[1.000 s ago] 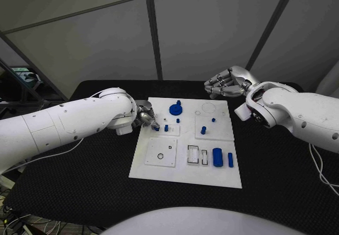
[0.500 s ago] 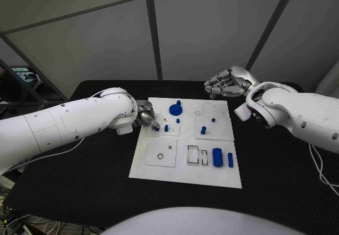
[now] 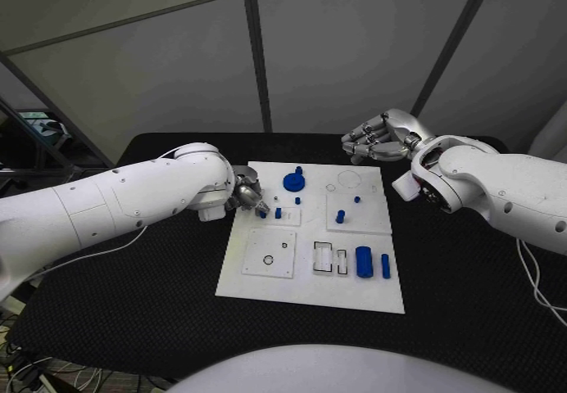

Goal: Assemble the parts on the task board

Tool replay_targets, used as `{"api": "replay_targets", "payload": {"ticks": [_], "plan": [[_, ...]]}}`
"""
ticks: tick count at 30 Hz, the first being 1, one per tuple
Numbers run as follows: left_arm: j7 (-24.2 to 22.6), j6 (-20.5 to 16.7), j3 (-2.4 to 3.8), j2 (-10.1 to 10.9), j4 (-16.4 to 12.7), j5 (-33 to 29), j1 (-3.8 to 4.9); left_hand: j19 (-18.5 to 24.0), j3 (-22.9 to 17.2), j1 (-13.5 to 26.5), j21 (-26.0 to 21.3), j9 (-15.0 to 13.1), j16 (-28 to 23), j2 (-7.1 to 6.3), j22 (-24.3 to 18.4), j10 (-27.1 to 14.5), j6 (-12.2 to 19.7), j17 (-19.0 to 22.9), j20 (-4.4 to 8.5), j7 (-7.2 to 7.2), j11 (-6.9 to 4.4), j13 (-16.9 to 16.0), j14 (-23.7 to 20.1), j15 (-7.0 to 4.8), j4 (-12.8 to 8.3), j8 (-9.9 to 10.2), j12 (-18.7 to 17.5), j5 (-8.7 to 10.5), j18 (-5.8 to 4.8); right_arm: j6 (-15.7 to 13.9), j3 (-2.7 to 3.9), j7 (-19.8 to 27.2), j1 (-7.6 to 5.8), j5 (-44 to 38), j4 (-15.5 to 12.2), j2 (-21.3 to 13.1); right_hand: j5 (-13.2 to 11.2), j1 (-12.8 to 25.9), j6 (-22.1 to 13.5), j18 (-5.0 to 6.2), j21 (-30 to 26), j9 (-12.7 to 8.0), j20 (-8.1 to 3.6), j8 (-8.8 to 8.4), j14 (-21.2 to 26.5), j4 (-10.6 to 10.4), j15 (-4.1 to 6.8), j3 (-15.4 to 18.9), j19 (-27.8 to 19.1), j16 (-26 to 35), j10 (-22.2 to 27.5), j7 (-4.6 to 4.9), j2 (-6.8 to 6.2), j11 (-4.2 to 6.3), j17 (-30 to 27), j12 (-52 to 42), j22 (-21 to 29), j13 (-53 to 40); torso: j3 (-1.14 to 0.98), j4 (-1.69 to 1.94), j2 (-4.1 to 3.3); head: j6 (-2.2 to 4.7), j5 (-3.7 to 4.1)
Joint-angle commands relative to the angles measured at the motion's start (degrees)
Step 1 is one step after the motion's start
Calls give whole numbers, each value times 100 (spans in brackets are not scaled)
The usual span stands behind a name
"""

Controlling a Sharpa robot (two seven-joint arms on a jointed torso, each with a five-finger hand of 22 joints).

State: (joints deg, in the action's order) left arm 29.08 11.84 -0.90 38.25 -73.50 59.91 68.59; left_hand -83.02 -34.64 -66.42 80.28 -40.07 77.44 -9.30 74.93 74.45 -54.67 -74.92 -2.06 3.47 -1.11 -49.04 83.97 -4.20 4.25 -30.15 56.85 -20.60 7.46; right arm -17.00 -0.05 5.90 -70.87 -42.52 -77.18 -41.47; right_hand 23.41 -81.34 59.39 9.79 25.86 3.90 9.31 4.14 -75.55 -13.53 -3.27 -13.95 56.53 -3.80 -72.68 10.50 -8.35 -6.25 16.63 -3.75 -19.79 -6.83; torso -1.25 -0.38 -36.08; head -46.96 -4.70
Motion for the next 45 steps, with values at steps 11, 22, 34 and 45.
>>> {"api": "replay_targets", "payload": {"ticks": [11,22,34,45], "plan": [[73,373,-35,-138,178,25,-38,-29,-737,-36,20,-1,25,24,377,13,-20,-594,16,-23,-14,3,327,-31,-733,29,30,-44,-443,51,2,27,-10,-6,9,16,26,43,-32,60,-20,-4,33,-24,11,1,-12,-22,21,13,42,3,-5,-8,-7,5,7,7,0,0,6,-16,15],[30,57,-35,-66,173,-51,-26,-19,616,928,-26,110,24,-79,361,38,-178,-598,33,-127,-68,2,330,-61,28,95,76,5,-440,51,2,26,-10,-6,14,7,33,55,-40,61,-37,-4,36,-24,14,2,-13,-25,29,14,49,5,-12,-10,-16,5,19,16,7,7,7,-1,24],[10,-284,-26,49,68,-100,-28,-77,1789,1012,23,130,25,-5,448,35,-281,-606,61,-153,-87,-6,333,-82,440,34,137,1,-458,52,2,34,-8,-6,15,-1,33,56,-40,61,-38,-4,36,-24,14,2,-13,-25,29,14,50,5,-12,-11,-16,6,20,16,9,7,8,16,24],[-180,-814,130,104,11,-271,-30,-40,2357,905,-54,131,18,117,385,-57,-192,-605,66,-143,-78,127,333,-81,777,-3,61,151,-439,45,2,38,-5,-6,11,-16,34,63,-46,60,-45,-5,38,-26,20,0,-16,-24,29,16,56,8,-14,-13,-20,7,24,20,4,4,6,30,34]]}}
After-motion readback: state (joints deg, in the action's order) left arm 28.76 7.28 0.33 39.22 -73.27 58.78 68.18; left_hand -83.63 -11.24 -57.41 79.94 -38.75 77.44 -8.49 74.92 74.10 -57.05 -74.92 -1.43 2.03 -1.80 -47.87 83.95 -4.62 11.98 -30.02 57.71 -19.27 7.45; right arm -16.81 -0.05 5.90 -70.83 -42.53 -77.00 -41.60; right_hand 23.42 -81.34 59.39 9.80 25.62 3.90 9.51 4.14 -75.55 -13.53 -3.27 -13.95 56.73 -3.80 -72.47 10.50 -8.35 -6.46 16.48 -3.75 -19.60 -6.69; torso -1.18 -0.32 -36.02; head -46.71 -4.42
